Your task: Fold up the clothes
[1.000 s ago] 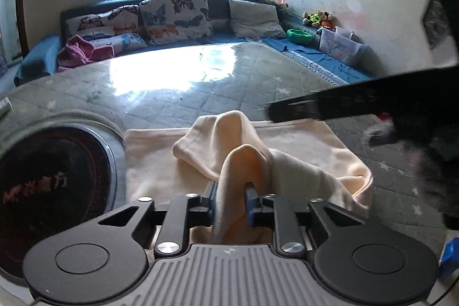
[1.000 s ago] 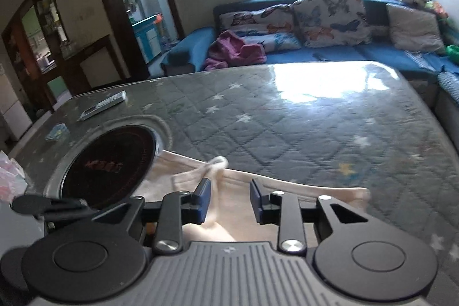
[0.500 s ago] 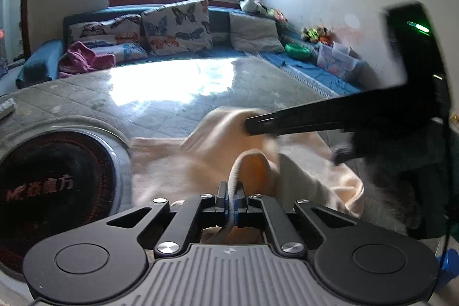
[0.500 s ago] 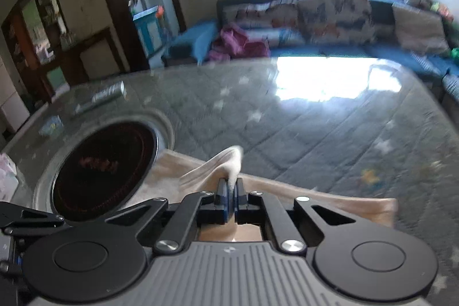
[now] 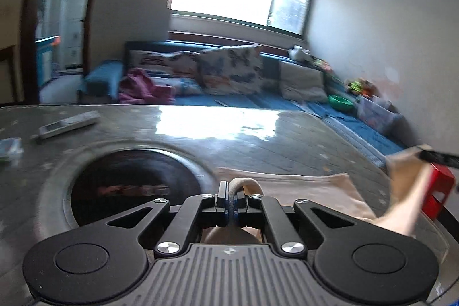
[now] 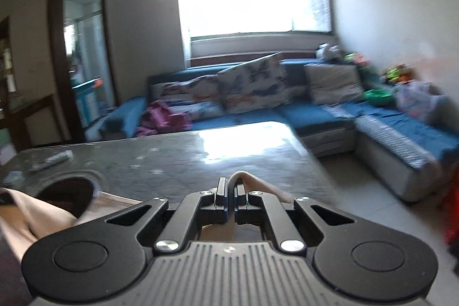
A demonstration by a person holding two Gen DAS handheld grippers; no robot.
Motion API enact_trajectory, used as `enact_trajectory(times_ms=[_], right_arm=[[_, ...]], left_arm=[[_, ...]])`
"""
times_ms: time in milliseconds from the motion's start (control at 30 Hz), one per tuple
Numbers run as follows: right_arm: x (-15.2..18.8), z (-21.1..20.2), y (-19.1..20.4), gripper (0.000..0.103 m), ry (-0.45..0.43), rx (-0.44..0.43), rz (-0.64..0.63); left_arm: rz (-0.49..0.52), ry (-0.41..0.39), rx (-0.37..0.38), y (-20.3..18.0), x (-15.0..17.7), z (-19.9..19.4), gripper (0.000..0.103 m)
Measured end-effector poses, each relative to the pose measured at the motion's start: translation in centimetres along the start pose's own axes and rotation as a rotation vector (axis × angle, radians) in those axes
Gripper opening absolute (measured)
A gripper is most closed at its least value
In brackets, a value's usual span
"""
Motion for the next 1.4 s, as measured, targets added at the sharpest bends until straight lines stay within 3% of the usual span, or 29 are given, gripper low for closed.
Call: enact_trajectory(times_ms=[100, 300, 467, 633, 767, 900, 1067, 1400], right_arm=[[1.9, -1.5, -1.7, 0.003, 0.024, 0.056, 0.031], [7.8, -3.0, -4.7, 0.003, 0.125, 0.176, 0.119], [11.4, -2.0, -6.6, 0.004, 0.218, 0.202, 0.180], [13.3, -1.8, -6.9, 0.006, 0.288, 0.203, 0.182], [13.4, -2.7, -7.3, 0.010, 0.299, 0.201, 0.186], [13.3, -3.4, -8.0, 0.010, 0.305, 0.233, 0.174], [12.7, -3.6, -9.0, 0.010, 0.286, 0.296, 0.154], [12.8, 0.1, -6.8, 0.011, 0.330, 0.182, 0.120]], left_arm=[[-0.048, -0.021, -0.047, 2.2, -0.2, -1.7, 0.003], [-0.133, 0.045, -0.135, 6.6, 1.8, -2.0, 0.003], [-0.178, 0.100, -0.223, 9.8, 3.5, -1.8, 0.004], [-0.178, 0.117, -0.253, 10.5, 3.9, -1.8, 0.010], [-0.133, 0.108, -0.265, 10.0, 4.0, -2.3, 0.017], [-0.115, 0.087, -0.286, 9.7, 3.6, -3.3, 0.031], [-0.110, 0.060, -0.300, 9.8, 2.9, -4.3, 0.033], [-0.115, 0.046, -0.301, 9.5, 2.5, -4.8, 0.033]])
Point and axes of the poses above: each gripper's, at about its wrist camera, not at the fingertips, and z roughly the way its jaws point, y to its left, x to its underside, the point moved 3 cm from there along z, roughly the way its jaws point, and after that the axes turned 14 degrees about -z, right-handed, at the moved point
